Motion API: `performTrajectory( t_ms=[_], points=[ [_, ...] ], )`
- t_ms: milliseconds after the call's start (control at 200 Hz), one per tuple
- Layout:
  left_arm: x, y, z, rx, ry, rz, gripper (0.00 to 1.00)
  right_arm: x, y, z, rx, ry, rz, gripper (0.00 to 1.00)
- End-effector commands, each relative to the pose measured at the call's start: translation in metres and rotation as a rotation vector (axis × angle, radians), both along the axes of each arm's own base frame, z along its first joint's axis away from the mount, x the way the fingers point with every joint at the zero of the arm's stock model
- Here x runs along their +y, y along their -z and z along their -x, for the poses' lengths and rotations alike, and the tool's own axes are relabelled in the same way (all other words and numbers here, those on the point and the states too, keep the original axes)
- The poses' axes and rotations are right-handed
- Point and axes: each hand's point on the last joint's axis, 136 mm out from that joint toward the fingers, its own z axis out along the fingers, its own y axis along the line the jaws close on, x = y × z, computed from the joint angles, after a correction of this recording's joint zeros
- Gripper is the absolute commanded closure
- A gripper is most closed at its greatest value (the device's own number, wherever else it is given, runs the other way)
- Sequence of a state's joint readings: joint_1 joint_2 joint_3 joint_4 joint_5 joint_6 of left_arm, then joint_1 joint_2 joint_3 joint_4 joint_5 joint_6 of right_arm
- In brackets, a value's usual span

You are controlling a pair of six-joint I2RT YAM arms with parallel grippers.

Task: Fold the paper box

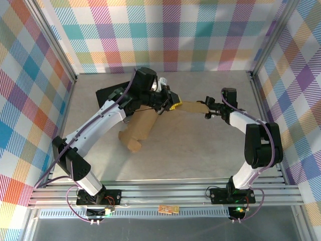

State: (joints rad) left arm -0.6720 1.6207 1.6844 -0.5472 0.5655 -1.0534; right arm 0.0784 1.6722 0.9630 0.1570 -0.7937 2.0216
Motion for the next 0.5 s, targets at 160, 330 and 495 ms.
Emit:
performTrajectory(
  t_ms=[160,330,495],
  points=[
    [0.056,-0.059,-0.006,-0.095,-0.139,0.083,0.40,-0.051,-0.085,0.013,-0.118,0.230,0.334,1.00],
    [0.098,-0.095,-0.017,-0.144,-0.249,0.171,0.35,-0.084,-0.149,0.012,-0.294,0.323,0.515,1.00],
    [0.129,-0.114,-0.026,-0.156,-0.321,0.248,0.34,-0.101,-0.206,0.008,-0.451,0.328,0.679,1.00]
  ],
)
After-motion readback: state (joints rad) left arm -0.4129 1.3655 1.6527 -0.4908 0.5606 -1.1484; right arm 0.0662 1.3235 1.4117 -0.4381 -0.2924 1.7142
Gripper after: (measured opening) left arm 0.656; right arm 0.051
